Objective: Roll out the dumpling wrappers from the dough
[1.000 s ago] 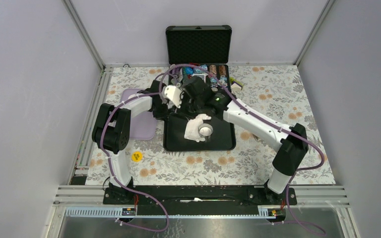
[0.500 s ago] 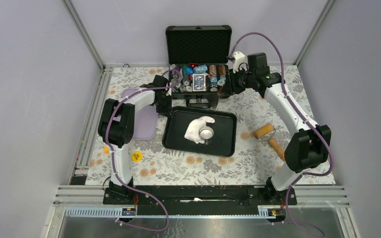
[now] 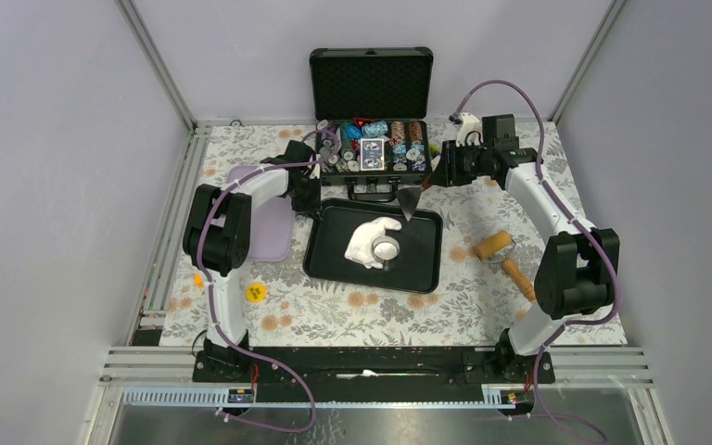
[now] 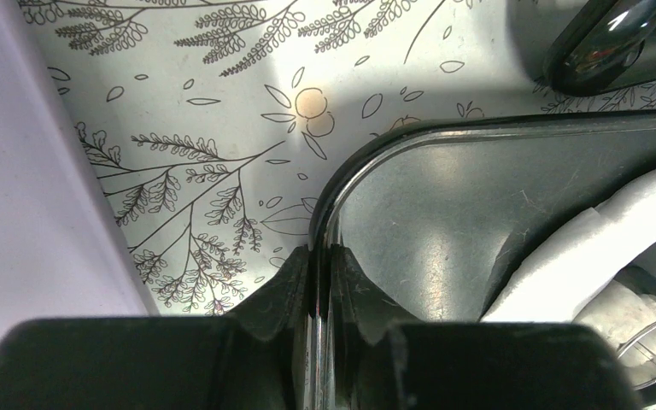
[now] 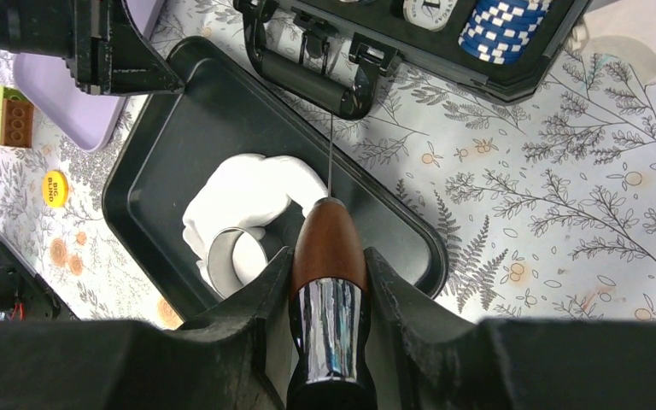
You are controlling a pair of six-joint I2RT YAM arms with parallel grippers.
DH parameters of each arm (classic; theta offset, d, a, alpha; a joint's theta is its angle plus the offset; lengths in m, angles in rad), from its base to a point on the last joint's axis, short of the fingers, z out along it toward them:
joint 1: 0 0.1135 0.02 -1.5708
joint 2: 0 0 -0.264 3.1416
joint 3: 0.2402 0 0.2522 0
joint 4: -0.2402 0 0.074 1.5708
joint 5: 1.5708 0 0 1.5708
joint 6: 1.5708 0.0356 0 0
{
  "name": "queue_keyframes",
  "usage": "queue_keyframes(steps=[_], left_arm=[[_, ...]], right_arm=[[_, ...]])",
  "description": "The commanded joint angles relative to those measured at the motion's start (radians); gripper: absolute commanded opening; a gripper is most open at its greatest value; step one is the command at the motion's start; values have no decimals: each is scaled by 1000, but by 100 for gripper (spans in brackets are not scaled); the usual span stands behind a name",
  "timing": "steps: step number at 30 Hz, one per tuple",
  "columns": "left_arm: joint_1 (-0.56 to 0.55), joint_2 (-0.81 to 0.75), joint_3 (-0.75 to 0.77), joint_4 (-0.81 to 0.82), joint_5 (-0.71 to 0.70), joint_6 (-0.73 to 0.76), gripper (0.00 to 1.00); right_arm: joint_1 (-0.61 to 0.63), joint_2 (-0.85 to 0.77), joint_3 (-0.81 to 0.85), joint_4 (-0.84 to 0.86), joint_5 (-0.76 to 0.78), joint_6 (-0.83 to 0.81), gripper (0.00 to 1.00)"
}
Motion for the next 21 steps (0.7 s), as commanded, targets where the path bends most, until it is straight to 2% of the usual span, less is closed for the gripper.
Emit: queue_keyframes(steps=[1, 10, 16, 21], left_arm=[[-9, -6, -25, -34, 33, -7, 0], [-9, -11, -27, -34, 48, -12, 0], [-9, -11, -29, -34, 53, -17, 0], [-9, -14, -39, -31, 35, -23, 0]], right_arm=[[-2, 8, -22, 50, -32, 10, 0], [-3, 57, -29, 49, -18, -9, 0], [-4, 99, -16, 50, -83, -11, 0], [-7, 58, -10, 7, -105, -119, 0]])
